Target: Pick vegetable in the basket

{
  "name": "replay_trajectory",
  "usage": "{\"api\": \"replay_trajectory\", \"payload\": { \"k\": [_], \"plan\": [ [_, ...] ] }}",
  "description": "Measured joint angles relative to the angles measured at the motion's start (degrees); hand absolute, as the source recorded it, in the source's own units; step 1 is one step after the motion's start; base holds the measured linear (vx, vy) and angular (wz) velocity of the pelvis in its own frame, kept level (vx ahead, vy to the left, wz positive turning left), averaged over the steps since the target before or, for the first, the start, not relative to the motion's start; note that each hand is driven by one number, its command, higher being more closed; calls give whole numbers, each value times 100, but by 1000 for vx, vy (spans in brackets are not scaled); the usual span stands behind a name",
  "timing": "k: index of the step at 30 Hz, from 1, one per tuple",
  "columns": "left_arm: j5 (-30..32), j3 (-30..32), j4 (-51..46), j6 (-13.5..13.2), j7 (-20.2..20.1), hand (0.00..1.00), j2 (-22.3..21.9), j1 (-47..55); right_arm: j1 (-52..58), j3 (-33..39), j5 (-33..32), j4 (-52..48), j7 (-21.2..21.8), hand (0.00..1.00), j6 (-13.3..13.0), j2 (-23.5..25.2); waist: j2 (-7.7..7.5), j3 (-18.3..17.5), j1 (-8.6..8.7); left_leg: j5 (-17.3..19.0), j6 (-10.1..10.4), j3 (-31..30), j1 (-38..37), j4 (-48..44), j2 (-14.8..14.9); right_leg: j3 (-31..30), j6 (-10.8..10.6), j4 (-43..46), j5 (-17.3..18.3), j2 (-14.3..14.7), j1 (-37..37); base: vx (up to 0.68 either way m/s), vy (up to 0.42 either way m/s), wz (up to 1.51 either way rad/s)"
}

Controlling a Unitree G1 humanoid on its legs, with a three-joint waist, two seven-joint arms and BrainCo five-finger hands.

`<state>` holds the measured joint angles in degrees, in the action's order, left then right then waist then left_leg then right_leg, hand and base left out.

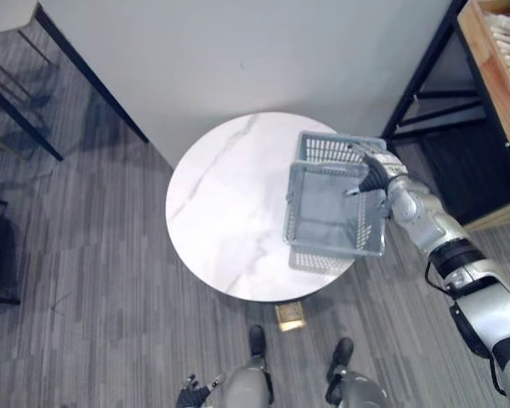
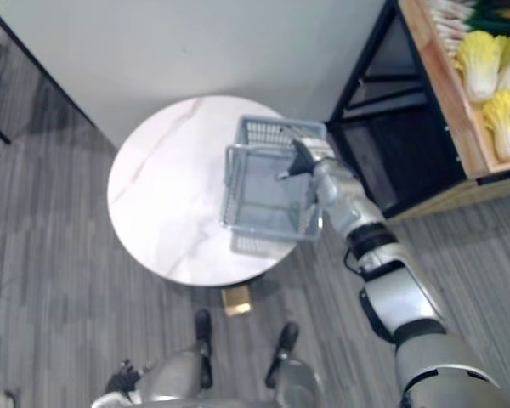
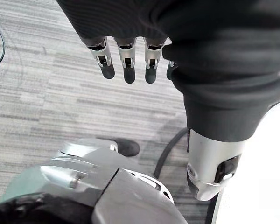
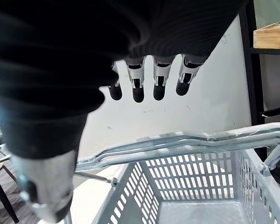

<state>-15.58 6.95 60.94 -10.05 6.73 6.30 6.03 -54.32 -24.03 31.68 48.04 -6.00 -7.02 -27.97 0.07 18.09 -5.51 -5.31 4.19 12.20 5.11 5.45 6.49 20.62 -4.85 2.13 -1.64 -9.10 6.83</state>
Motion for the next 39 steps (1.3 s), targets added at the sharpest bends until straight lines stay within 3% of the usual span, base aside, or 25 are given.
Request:
{"api": "replay_trajectory", "payload": {
  "k": [8,25,34,35,39],
  "plan": [
    [-220,-201,-62,-106,100,0,30,-224,-528,354,167,660,-123,0,170,19,24,296,-143,-92,9,-229,193,-1,5,101,16,10,-12,-3,99,8,0,8],
    [-222,-287,-225,-114,201,0,77,-609,-1116,590,191,854,-282,0,219,-5,3,582,-399,-229,-3,-546,547,-2,21,-83,8,196,-4,-6,376,-7,10,8],
    [-228,-448,-232,-132,214,0,133,-675,-1131,855,191,1201,-345,0,299,-27,2,627,-410,-327,-1,-675,736,-1,21,-74,7,225,-4,-6,507,-9,6,5],
    [-228,-449,-232,-133,216,0,133,-675,-1131,856,190,1256,-345,100,299,-27,2,627,-412,-330,0,-676,736,-1,21,-74,8,226,-4,-6,506,0,0,0],
    [-228,-454,-231,-133,226,0,136,-676,-1101,1020,192,1356,-357,100,317,-29,3,627,-406,-337,-1,-670,736,-1,23,-85,8,231,-4,-6,515,2,1,-1]
  ]
}}
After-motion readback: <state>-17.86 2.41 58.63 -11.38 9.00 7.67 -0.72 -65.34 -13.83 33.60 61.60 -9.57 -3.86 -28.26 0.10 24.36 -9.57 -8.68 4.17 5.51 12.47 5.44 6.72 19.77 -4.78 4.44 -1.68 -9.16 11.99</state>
